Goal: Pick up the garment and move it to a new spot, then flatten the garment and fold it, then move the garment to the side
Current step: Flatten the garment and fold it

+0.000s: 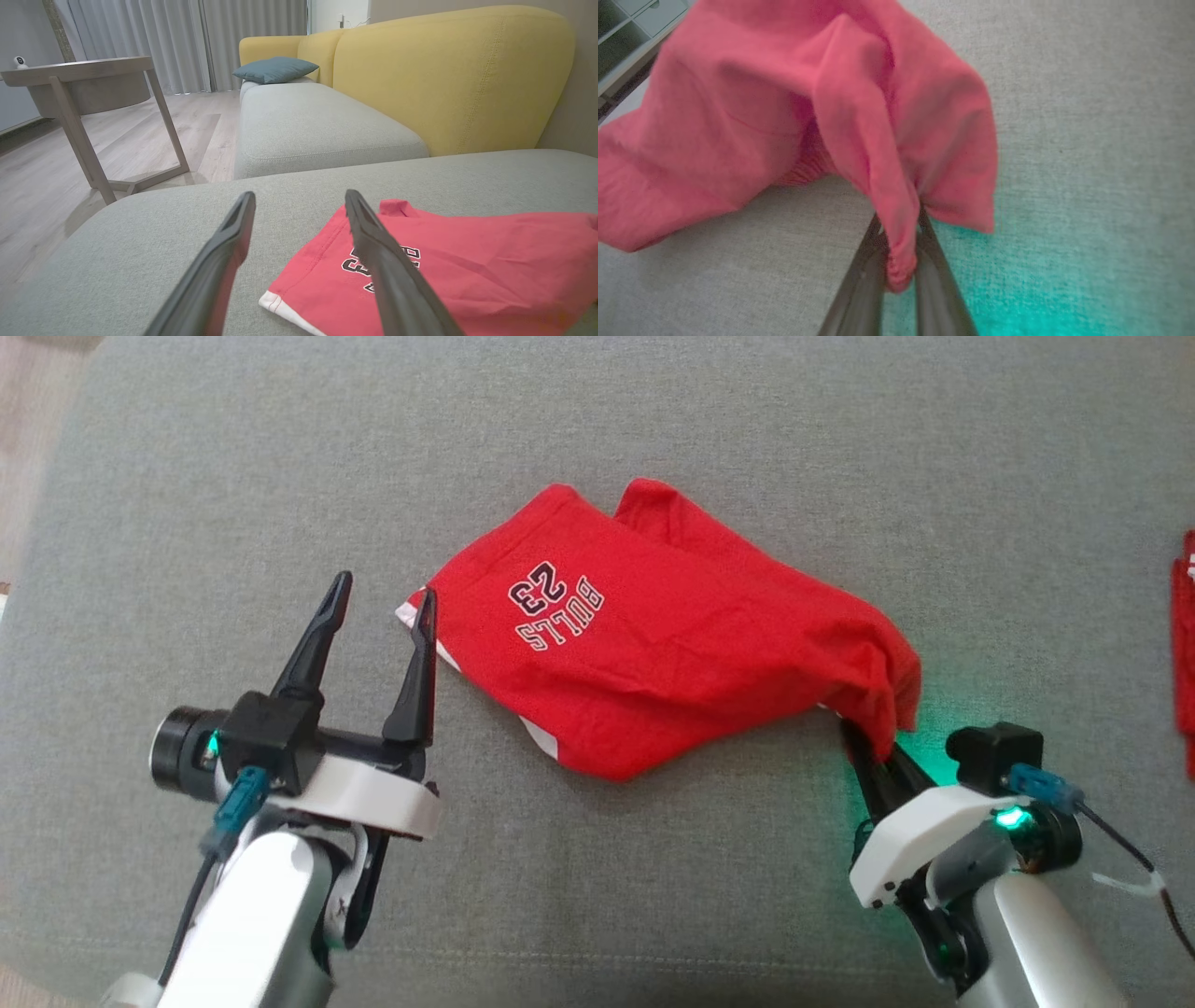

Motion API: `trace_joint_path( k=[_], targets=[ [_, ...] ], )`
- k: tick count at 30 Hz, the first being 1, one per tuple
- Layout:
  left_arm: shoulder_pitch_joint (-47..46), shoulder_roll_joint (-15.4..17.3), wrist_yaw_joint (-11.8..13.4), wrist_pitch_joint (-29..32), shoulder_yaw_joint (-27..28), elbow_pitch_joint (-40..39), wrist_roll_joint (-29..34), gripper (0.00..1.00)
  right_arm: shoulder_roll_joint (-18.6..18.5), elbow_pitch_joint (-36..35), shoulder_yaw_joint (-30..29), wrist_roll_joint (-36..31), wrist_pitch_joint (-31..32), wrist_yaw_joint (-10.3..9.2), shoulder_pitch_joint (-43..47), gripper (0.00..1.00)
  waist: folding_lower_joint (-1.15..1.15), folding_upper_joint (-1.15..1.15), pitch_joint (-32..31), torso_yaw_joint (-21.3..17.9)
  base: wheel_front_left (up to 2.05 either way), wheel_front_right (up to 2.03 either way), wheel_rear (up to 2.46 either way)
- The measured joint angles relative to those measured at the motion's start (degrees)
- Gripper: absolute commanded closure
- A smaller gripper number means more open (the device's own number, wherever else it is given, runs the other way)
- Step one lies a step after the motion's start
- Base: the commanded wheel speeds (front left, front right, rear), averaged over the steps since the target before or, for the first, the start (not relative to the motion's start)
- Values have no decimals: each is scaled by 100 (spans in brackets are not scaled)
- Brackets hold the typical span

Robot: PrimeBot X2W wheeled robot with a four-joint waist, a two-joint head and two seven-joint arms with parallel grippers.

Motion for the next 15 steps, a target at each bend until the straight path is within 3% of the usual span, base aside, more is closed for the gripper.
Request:
trace_joint_path(
  k=[7, 15],
  targets=[
    [2, -24, -2, 0, 33, 10, 49, 0, -445, -771, 381, 118, 125, 0, 77, 100, 0, 0, -67, -116, 0, 0, 0],
    [70, -26, -8, 0, 146, 15, 58, 0, -1323, -2488, 463, 288, 1104, 0, 589, 100, 0, 0, -190, -369, 0, 0, 0]
  ],
)
